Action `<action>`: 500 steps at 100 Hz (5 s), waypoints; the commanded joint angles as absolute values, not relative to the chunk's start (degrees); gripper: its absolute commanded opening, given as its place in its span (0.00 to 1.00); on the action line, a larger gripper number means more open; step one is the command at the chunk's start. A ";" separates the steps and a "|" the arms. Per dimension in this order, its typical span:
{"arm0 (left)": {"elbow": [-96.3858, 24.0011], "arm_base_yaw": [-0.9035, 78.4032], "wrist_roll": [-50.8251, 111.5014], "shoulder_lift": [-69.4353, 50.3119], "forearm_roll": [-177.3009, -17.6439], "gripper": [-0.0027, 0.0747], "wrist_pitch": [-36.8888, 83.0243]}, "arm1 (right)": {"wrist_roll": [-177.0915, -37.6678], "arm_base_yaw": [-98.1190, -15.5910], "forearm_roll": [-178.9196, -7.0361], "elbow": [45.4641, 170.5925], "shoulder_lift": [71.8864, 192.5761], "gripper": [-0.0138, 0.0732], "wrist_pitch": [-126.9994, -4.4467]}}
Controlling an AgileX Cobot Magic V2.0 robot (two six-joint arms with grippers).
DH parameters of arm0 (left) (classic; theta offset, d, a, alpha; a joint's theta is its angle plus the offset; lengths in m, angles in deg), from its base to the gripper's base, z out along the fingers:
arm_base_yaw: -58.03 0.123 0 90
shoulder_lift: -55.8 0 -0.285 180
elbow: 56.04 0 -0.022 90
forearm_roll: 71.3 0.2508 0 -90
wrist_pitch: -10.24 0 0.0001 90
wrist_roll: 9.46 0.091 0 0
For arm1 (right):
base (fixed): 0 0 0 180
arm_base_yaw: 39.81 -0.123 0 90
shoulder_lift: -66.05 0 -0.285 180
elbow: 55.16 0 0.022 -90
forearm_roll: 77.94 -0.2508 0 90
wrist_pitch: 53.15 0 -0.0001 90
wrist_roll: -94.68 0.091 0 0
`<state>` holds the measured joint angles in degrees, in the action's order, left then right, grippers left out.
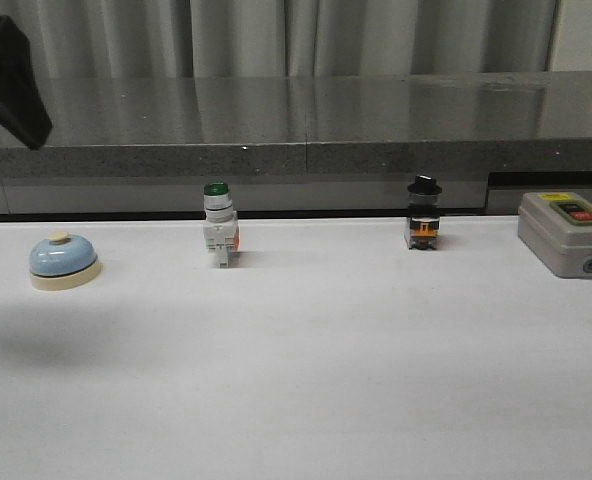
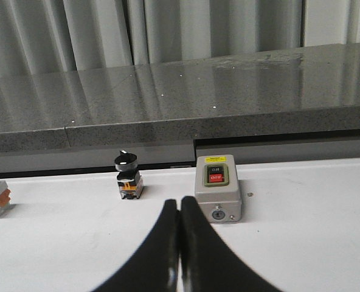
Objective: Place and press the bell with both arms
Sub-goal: 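Move the left gripper over the blue bell and lower around it, then grasp the blue bell with the left gripper and carry it toward the table center, then set the bell down, open the left gripper and lift away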
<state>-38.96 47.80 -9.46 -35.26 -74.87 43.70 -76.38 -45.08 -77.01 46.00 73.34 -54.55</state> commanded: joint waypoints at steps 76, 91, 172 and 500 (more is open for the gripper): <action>-56.51 47.26 -9.46 -61.25 -71.30 0.89 39.56 | -76.72 -44.82 -77.05 47.11 72.15 0.09 -49.56; -56.51 47.26 -9.46 -62.91 -71.30 0.89 39.01 | -76.72 -44.82 -77.05 47.11 72.15 0.09 -49.56; -56.51 47.26 -9.46 -64.09 -71.30 0.39 40.68 | -76.72 -44.82 -77.05 47.11 72.15 0.09 -49.56; -14.87 51.76 -10.14 -5.85 -80.04 0.81 21.80 | -76.72 -44.82 -77.05 47.11 72.15 0.09 -49.56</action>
